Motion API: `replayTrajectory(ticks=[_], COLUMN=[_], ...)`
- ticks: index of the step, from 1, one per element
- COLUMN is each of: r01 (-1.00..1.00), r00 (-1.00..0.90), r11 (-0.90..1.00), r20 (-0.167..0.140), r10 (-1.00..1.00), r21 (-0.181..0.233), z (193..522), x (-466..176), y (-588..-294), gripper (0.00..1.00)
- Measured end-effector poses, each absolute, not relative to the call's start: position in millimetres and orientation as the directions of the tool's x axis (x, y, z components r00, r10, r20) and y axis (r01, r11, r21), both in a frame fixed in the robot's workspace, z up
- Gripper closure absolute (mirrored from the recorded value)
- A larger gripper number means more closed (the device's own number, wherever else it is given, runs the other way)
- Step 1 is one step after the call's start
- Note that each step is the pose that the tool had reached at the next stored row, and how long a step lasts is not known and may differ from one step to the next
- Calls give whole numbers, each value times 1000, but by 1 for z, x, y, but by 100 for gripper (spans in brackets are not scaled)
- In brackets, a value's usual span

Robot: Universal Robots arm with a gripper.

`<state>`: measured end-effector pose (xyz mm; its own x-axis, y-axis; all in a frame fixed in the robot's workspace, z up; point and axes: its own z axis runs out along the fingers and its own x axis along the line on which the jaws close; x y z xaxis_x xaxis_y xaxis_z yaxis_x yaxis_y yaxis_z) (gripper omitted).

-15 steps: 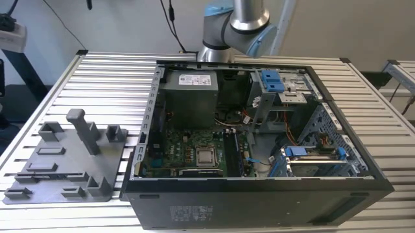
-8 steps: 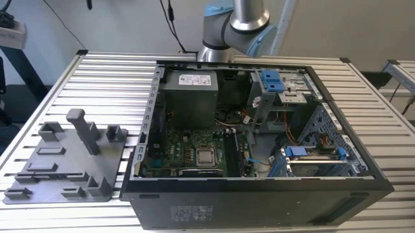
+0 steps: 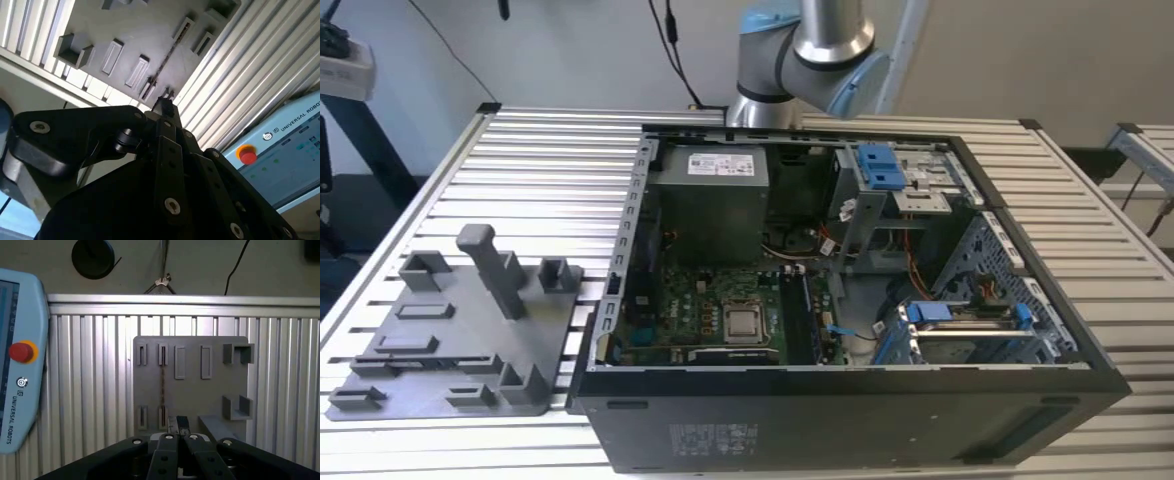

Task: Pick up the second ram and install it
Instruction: 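Pick up the second ram and move it above second insertion slot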

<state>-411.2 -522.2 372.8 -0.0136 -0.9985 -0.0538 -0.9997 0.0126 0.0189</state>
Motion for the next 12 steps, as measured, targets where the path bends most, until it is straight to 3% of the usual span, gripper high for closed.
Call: replayTrajectory(ticks=[5, 9, 11, 12], r01=[-1000, -1000, -1000, -1000], r00=[-13, -13, -13, -13], r11=[12, 12, 12, 12], r20=[-54, -54, -54, -54], r10=[-998, -998, -998, -998], r21=[19, 19, 19, 19], z=[373, 373, 373, 373], x=[-411, -411, -411, -411], y=[-522, -522, -522, -522], gripper=[82, 58, 58, 52])
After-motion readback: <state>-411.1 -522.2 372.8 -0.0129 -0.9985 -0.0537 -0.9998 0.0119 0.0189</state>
